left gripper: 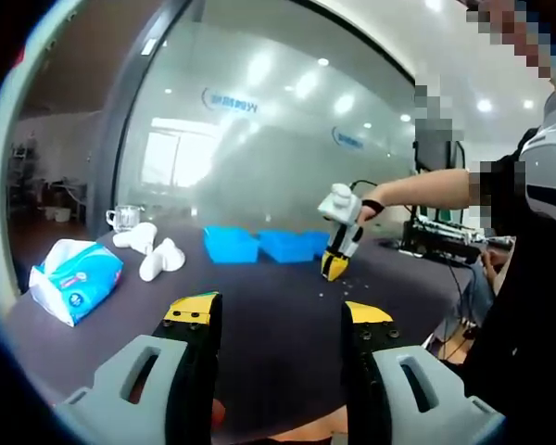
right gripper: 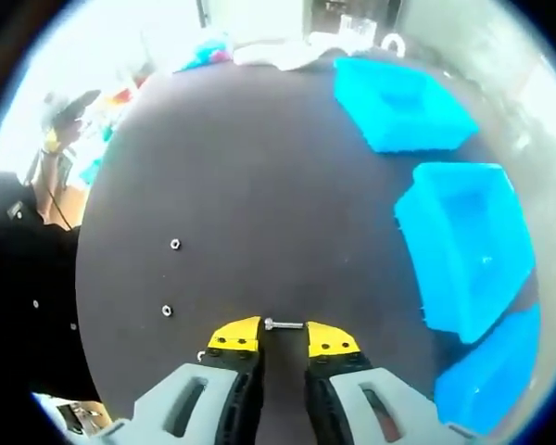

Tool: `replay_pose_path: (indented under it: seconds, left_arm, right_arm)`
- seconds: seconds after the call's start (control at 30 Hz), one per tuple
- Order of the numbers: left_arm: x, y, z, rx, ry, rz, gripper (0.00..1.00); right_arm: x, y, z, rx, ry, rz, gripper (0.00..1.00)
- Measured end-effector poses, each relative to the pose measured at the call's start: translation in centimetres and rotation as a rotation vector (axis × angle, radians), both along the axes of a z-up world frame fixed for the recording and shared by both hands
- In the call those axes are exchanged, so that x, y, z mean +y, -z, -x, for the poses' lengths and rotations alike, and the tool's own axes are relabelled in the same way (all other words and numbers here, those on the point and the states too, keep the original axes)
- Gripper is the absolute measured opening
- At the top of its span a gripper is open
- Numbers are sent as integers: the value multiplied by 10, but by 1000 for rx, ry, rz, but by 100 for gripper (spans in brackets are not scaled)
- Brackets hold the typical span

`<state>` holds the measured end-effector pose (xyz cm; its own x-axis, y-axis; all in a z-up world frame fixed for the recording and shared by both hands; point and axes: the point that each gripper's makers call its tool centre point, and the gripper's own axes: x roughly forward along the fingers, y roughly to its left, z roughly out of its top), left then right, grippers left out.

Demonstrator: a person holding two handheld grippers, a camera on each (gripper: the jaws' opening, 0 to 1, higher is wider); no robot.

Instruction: Sort the screws, nuts, and washers into the corresponding bins

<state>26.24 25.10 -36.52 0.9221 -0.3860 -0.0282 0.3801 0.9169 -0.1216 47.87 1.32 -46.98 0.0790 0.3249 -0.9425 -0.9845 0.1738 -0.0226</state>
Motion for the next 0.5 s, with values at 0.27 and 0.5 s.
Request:
replay_pose_path:
  seconds: [0.27,0.5]
  left_arm:
    - [-1,-2,1,-5,2,-1,50]
    - [-3,-6,1,-13,6,-5,50]
  right_arm:
    - [0,-1,4,-3,-5,-1,12]
    - [-2,-7,16,-4,0,-44,12]
